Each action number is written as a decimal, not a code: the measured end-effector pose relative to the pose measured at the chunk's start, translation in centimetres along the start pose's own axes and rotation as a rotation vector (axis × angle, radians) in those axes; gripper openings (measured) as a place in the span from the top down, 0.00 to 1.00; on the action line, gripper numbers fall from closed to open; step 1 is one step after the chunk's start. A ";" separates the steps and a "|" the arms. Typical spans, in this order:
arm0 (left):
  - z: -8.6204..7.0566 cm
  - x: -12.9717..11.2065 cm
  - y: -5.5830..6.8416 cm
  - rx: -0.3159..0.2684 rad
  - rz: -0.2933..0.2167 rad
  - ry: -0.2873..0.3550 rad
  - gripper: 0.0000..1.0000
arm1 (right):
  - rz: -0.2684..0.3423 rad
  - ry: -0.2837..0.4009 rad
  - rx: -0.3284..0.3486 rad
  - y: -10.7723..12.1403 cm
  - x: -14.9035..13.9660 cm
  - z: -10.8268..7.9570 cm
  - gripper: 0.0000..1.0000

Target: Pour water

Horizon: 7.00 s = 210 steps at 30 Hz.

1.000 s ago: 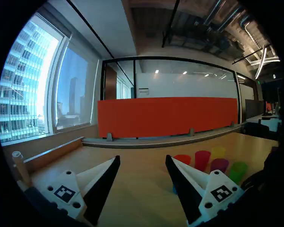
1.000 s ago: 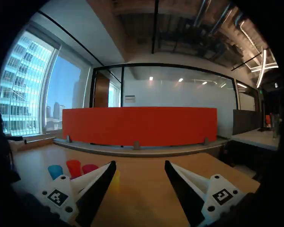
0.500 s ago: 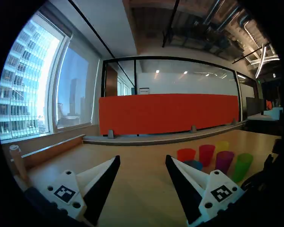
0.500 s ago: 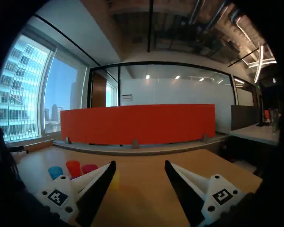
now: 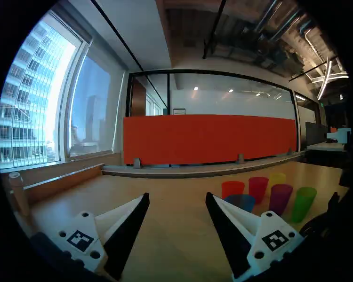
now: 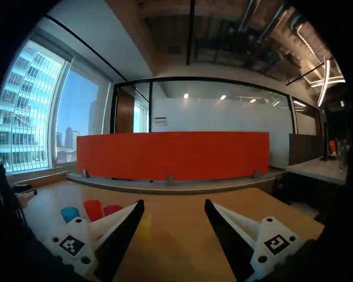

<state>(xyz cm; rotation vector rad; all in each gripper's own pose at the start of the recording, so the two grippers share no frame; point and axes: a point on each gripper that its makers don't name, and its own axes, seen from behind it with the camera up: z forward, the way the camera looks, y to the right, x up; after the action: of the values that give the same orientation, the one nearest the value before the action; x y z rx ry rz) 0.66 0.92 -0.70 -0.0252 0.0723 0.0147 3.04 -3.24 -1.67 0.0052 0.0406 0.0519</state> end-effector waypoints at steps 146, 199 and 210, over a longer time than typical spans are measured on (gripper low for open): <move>0.5 -1.2 -0.2 -0.008 -0.012 -0.026 0.12 | -0.010 -0.018 -0.061 3.6 -8.2 1.0 0.01; 0.6 -1.3 -0.1 -0.007 -0.012 -0.026 0.12 | -0.011 -0.020 -0.063 3.7 -8.2 1.0 0.01; 0.5 -1.2 -0.2 -0.008 -0.012 -0.026 0.11 | -0.011 -0.020 -0.064 3.9 -8.3 1.1 0.01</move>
<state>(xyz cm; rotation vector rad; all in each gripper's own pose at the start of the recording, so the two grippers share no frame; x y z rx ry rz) -0.54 0.76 -0.06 -0.0330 0.0463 0.0035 -5.36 0.18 -0.21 -0.0580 0.0192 0.0421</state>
